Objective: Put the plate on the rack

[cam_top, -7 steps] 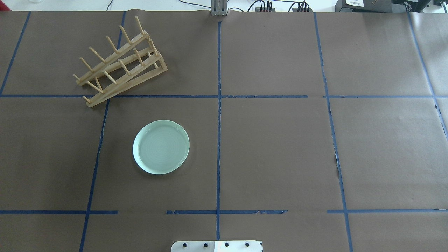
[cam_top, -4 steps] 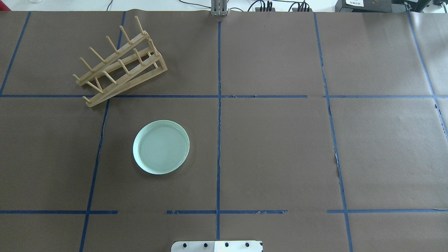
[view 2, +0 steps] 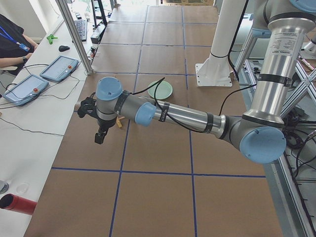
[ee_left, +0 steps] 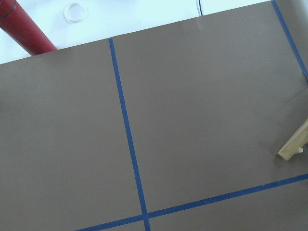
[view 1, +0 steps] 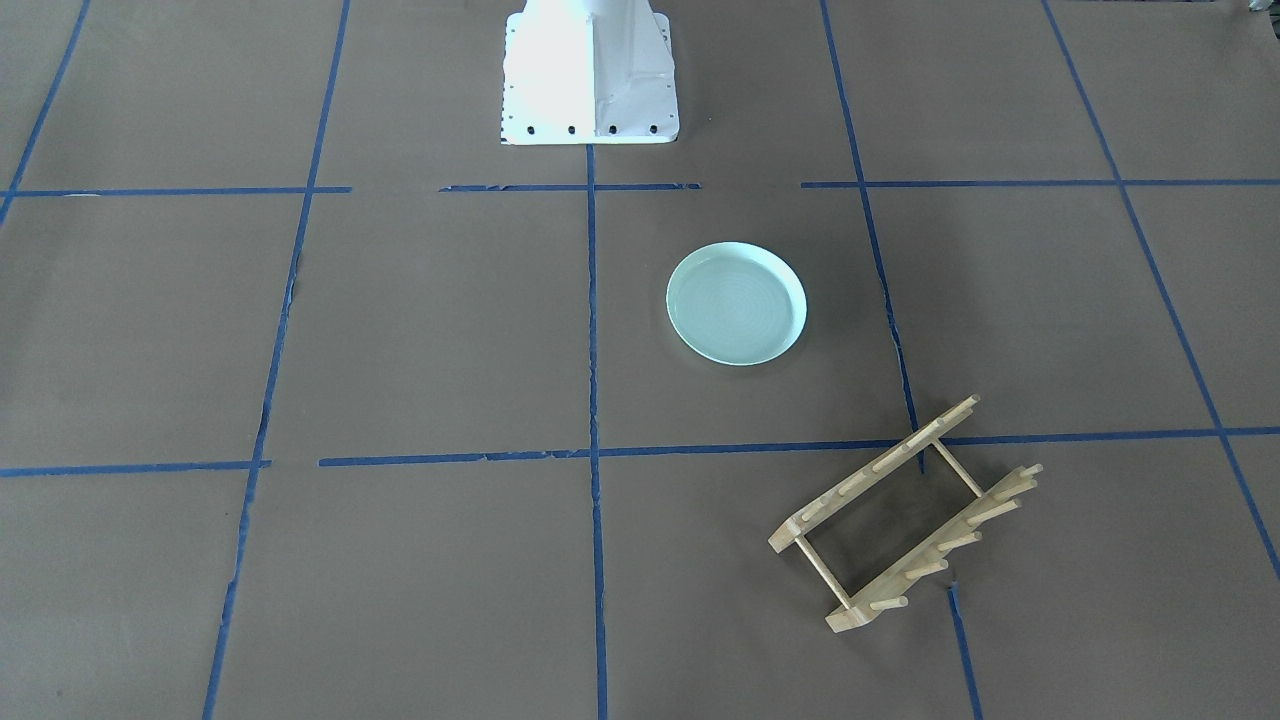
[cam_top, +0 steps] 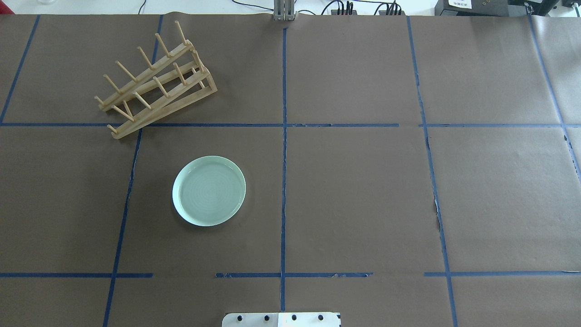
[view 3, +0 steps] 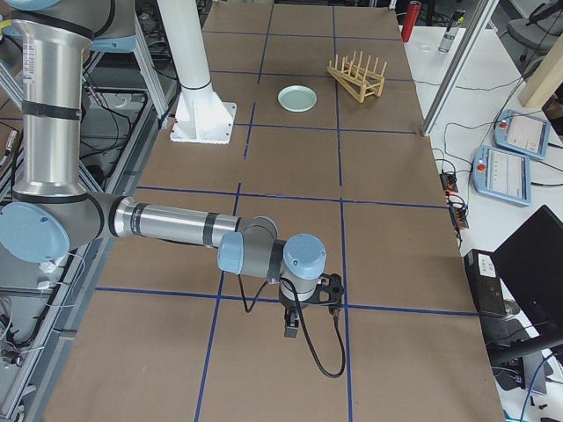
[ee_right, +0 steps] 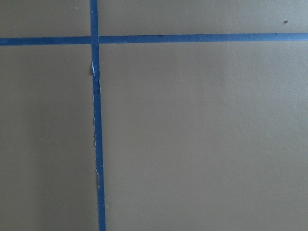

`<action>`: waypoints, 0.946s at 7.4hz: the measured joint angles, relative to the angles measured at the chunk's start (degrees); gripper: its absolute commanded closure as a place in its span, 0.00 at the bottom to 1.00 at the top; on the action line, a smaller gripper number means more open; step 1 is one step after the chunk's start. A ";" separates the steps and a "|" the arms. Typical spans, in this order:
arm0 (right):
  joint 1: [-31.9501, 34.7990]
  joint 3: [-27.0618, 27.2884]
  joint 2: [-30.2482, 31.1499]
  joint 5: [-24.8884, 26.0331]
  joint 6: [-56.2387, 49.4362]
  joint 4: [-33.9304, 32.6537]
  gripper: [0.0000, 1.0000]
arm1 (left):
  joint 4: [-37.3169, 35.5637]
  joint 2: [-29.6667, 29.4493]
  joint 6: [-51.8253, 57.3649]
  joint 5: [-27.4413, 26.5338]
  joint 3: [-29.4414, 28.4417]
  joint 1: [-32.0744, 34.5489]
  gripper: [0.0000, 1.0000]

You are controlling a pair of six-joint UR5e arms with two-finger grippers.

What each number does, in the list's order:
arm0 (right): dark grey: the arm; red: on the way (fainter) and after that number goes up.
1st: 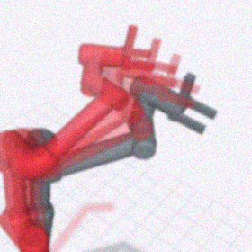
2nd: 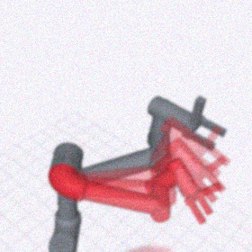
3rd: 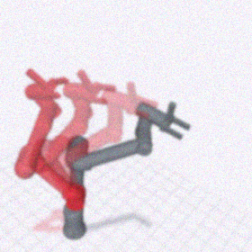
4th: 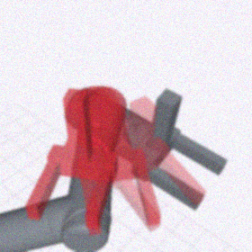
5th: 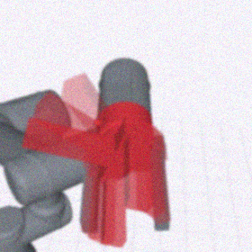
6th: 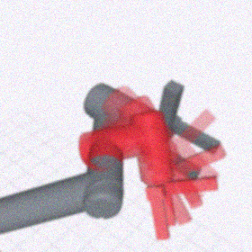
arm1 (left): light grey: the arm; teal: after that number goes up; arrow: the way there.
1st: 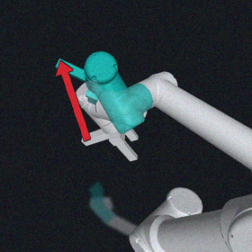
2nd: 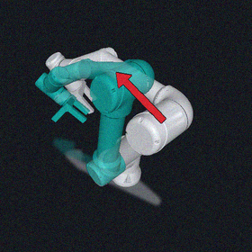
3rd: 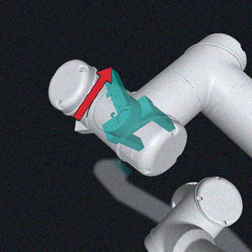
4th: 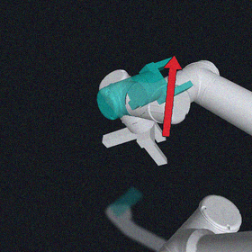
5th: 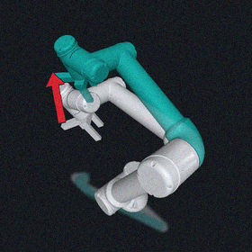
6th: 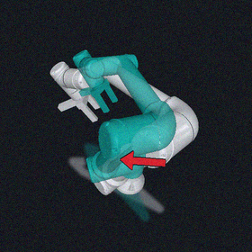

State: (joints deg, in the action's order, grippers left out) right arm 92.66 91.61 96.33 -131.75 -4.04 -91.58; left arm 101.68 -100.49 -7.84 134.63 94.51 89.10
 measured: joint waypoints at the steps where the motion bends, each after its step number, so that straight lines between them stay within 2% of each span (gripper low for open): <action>1: 0.02 0.00 -0.01 0.00 0.01 0.00 0.00 | -1.42 0.31 -6.30 -1.18 3.53 -3.27 0.00; 4: 0.02 0.03 0.00 0.00 0.02 0.00 0.00 | -12.17 -2.32 -31.97 -11.50 15.77 -19.57 0.00; 5: 0.00 0.03 -0.01 0.00 0.03 0.00 0.00 | -15.77 -5.98 -40.42 -13.02 16.85 -25.21 0.00; 7: -0.02 0.00 0.00 0.00 0.00 0.00 0.00 | -23.50 -15.75 -53.63 -14.56 15.06 -35.03 0.00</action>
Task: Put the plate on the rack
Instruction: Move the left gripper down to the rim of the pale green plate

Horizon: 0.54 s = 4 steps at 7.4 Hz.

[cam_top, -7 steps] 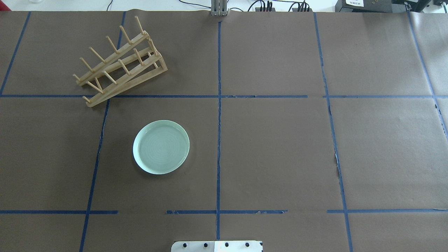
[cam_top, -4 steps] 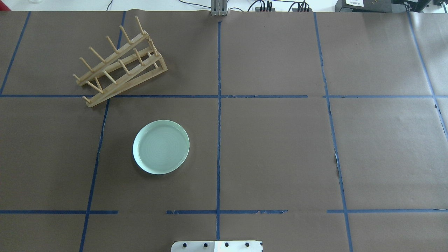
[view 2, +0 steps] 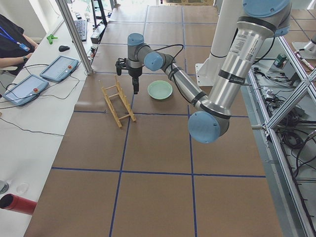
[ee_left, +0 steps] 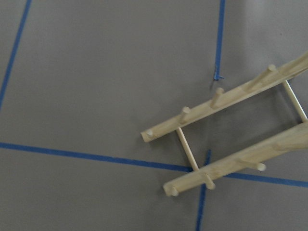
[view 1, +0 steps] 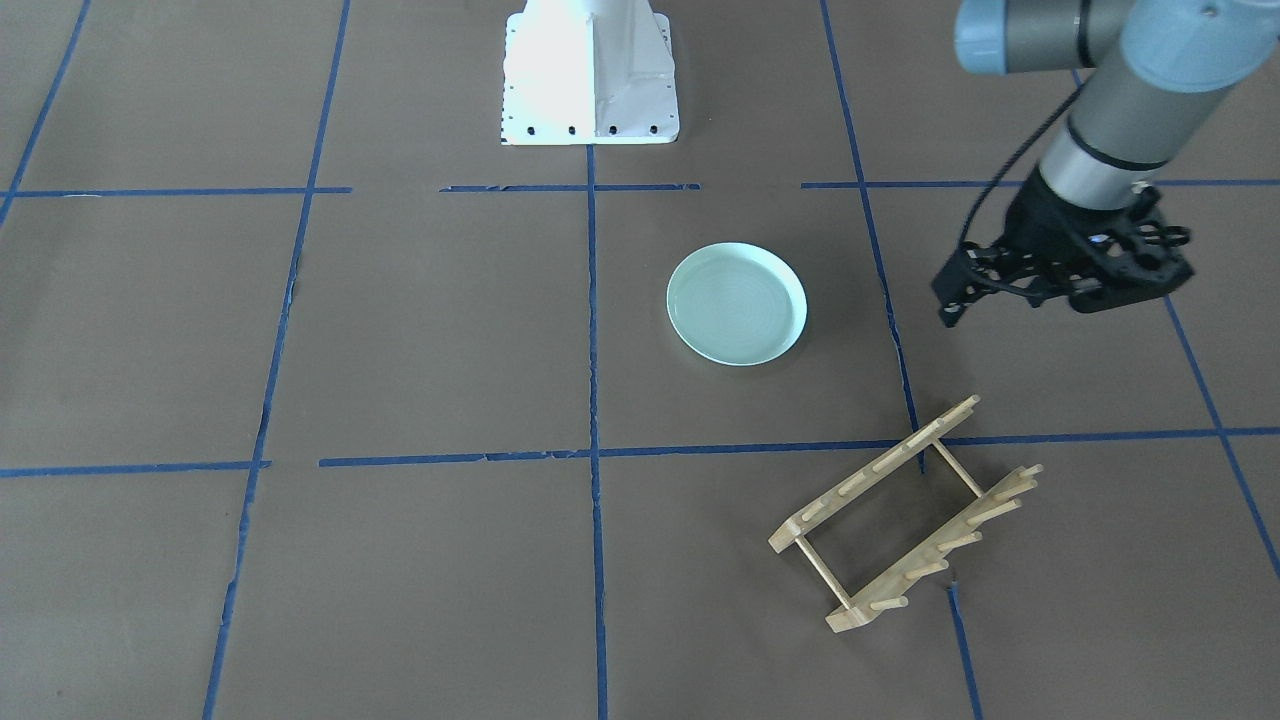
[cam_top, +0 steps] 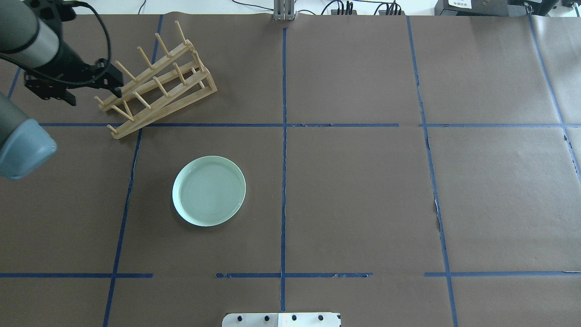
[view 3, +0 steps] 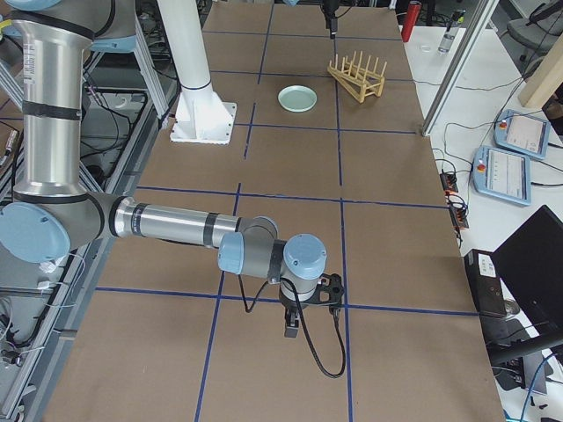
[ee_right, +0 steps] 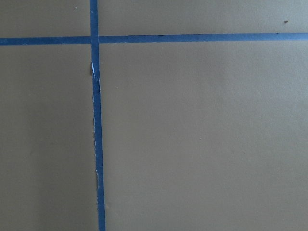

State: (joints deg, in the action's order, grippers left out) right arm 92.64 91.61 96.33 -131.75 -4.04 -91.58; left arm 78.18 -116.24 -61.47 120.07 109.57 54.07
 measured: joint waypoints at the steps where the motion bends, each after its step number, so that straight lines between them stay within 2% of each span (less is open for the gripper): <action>1: 0.00 0.02 0.00 0.00 0.00 0.00 0.00 | -1.96 -4.50 -5.58 -1.14 -2.76 -4.20 0.00; 4: 0.02 0.06 0.00 0.00 -0.01 0.00 0.00 | -2.98 -15.52 -13.69 -5.49 -15.29 -11.86 0.00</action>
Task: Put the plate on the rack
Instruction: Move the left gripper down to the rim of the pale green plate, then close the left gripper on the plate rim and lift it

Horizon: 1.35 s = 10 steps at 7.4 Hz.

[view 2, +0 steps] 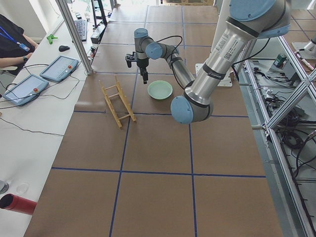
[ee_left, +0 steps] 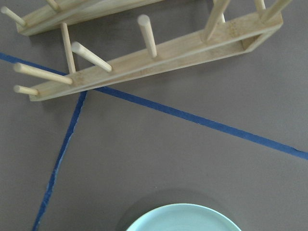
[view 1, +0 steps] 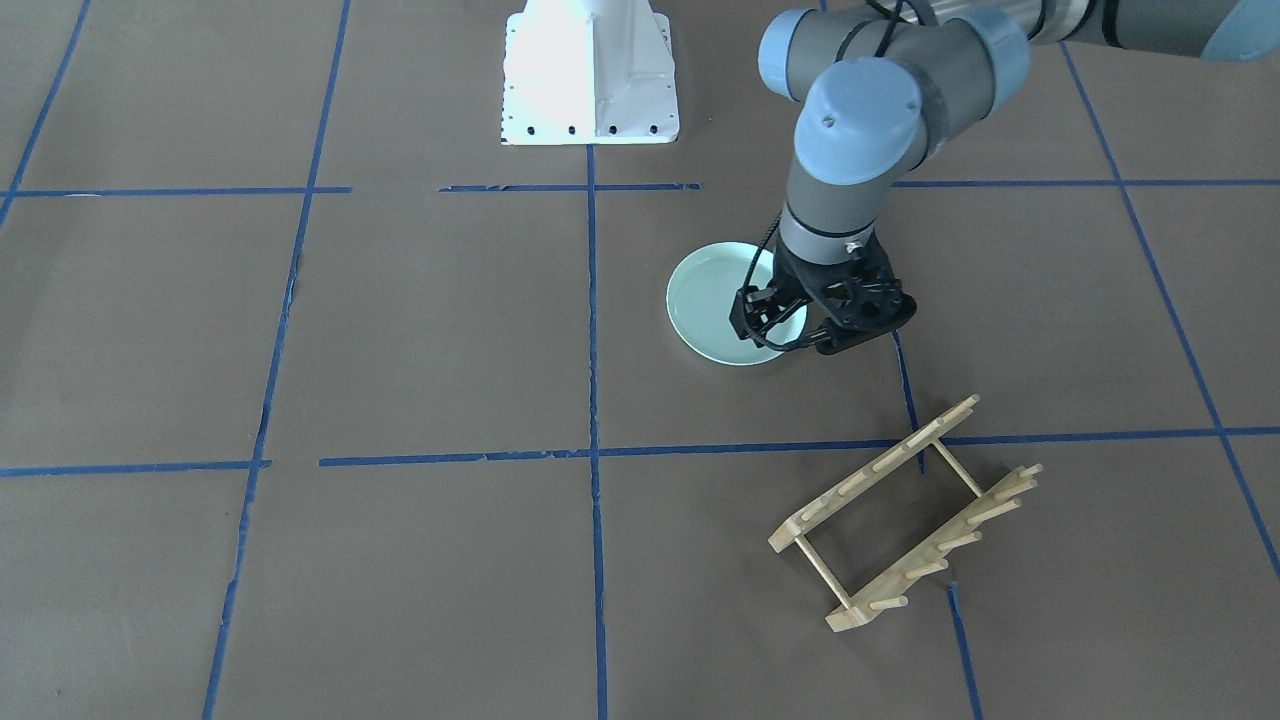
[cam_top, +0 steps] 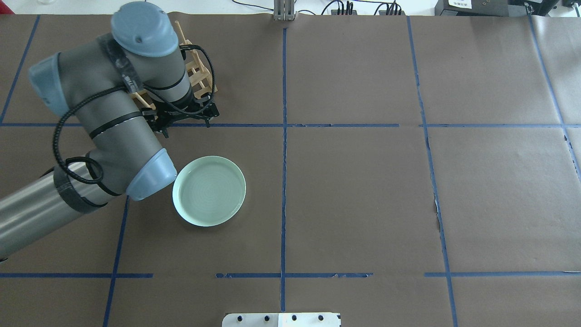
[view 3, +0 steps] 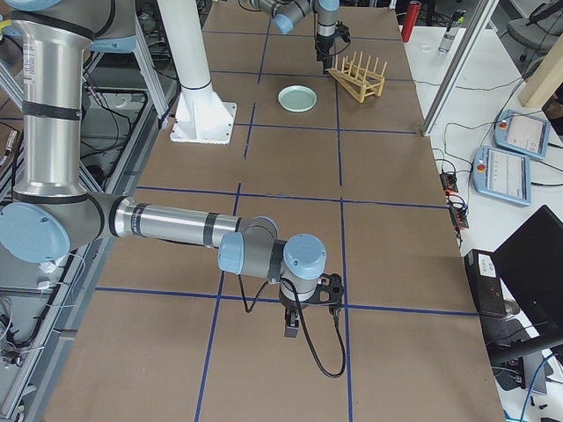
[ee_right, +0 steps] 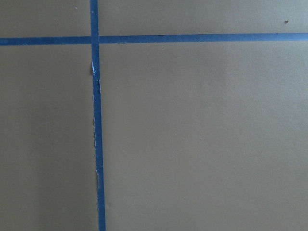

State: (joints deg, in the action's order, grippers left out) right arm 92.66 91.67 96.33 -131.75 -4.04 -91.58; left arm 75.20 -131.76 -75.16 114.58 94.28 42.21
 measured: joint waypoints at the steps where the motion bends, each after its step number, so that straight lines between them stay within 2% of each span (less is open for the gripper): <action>1: 0.00 0.00 0.00 0.00 0.00 0.00 0.00 | 0.01 -3.62 -1.53 -0.27 -5.19 -1.40 0.00; 2: 0.01 0.00 0.00 0.00 0.00 0.00 0.00 | 0.06 -5.85 -3.01 -0.36 -8.80 -3.07 0.08; 5: 0.01 0.00 0.00 0.00 0.00 0.00 0.00 | 0.19 -9.09 -7.99 -0.41 -15.06 -6.90 0.50; 6: 0.01 0.00 0.00 0.00 0.00 0.00 0.00 | 0.22 -9.56 -8.89 -0.39 -16.00 -7.61 0.57; 10: 0.02 0.00 0.00 0.00 0.00 0.00 0.00 | 0.39 -9.71 -9.39 -0.32 -16.56 -8.94 0.59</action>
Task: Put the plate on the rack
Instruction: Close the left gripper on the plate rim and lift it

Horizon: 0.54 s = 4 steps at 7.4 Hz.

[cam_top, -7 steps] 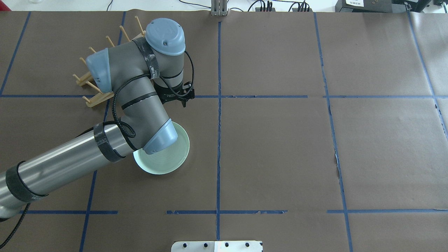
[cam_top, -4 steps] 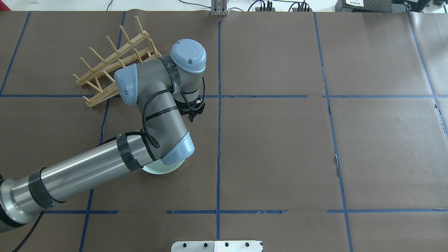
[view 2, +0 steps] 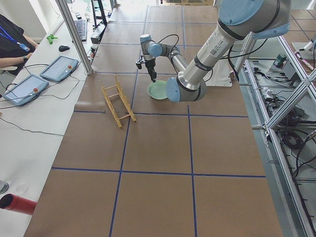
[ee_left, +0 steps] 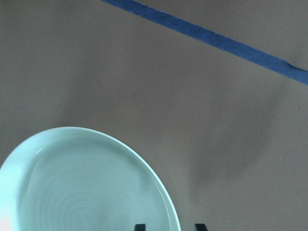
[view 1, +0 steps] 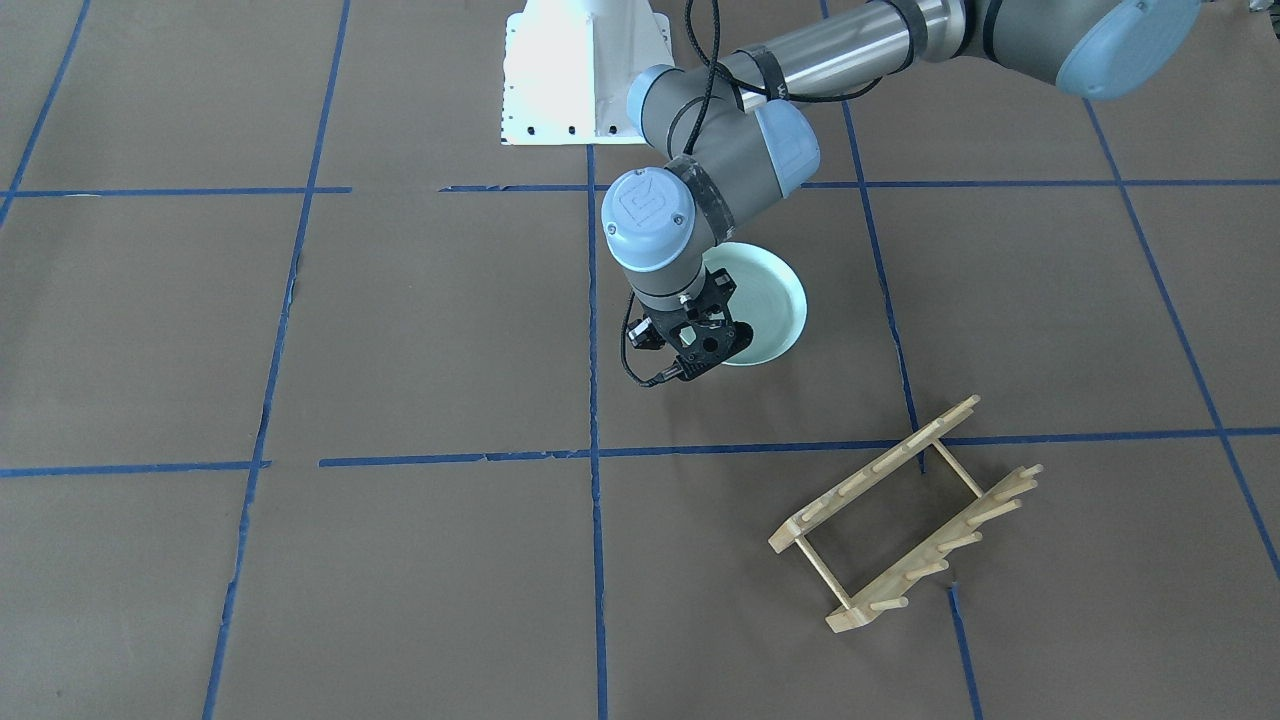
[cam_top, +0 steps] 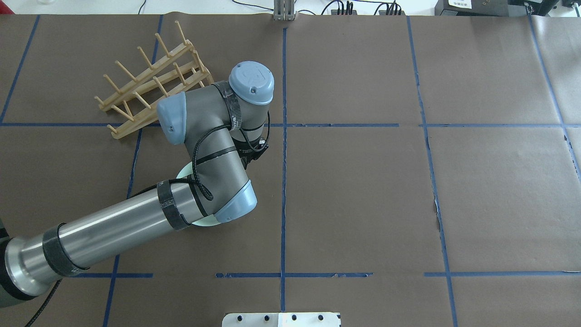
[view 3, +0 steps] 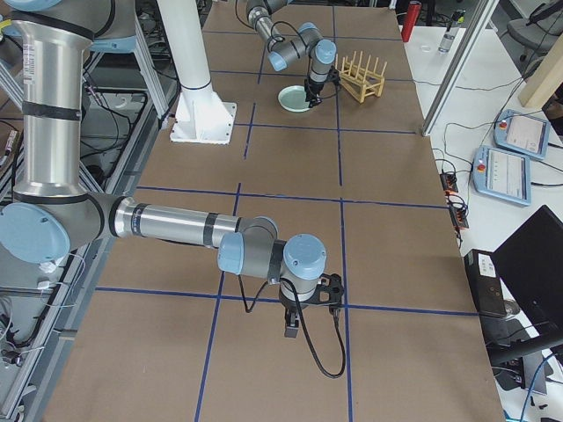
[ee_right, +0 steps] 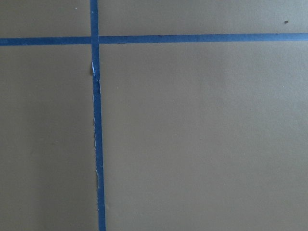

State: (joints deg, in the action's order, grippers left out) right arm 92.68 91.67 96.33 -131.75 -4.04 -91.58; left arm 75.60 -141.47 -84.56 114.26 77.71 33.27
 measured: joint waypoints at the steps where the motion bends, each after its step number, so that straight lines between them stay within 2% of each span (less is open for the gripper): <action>1: -0.02 0.00 0.00 0.00 0.00 0.00 0.00 | 0.31 0.10 0.05 0.00 -0.01 -0.27 0.59; 4: -0.02 0.00 0.00 0.00 0.00 0.00 0.00 | 1.75 0.71 0.02 0.00 -0.02 -1.11 0.67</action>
State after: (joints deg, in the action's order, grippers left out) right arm 92.66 91.67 96.33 -131.75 -4.04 -91.58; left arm 77.35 -140.76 -84.54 114.26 77.70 32.16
